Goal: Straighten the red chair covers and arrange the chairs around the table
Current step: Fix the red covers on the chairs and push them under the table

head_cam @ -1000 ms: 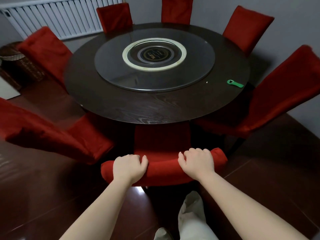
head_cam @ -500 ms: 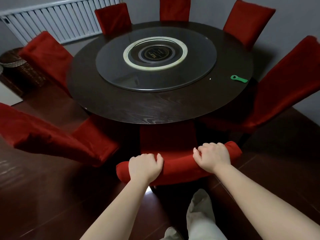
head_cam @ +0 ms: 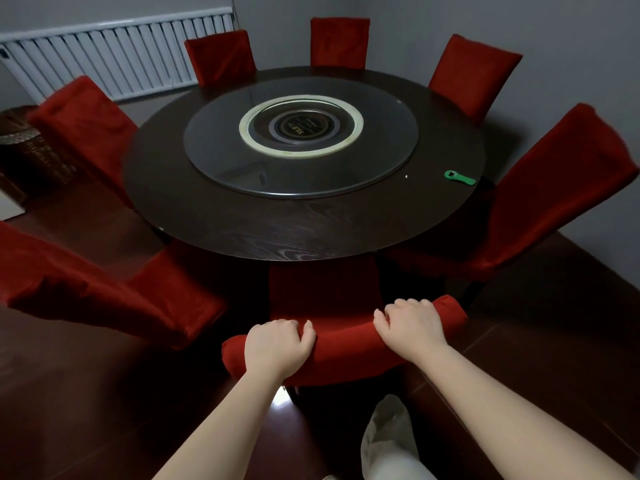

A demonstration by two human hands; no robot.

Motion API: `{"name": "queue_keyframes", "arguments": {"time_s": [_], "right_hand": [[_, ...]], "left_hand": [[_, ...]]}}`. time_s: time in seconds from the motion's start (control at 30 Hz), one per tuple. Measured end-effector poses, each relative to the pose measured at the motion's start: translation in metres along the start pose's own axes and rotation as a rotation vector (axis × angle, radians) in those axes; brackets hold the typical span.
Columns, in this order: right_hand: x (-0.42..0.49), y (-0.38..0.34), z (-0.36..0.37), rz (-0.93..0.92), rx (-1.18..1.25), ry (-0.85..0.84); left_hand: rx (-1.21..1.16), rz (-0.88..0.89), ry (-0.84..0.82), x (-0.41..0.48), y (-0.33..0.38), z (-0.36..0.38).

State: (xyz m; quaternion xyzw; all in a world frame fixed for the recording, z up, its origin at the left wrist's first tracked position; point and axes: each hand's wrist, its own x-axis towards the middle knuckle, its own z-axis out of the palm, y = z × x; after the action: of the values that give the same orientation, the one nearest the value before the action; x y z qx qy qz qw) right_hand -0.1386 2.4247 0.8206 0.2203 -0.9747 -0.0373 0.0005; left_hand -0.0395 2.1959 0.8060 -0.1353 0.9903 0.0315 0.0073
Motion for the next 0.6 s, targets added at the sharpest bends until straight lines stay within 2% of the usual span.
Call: {"name": "queue_keyframes", "arguments": {"time_s": [0.2,0.33,0.47,0.6], "right_hand": [[-0.003,0.003,-0.004,-0.018,0.045,-0.045],[-0.005,0.017,-0.016,-0.041,0.238,-0.145],[-0.016,0.052,-0.038,-0.011,0.383,-0.113],[-0.019,0.11,-0.063,-0.009,0.339,-0.084]], "left_hand": [[-0.023,-0.045,-0.097,0.0,0.002,-0.006],[-0.145,-0.093,-0.241,0.013,-0.005,-0.014],[-0.185,-0.002,-0.314,0.036,0.001,-0.042],[-0.167,0.165,-0.222,0.063,0.052,-0.085]]}}
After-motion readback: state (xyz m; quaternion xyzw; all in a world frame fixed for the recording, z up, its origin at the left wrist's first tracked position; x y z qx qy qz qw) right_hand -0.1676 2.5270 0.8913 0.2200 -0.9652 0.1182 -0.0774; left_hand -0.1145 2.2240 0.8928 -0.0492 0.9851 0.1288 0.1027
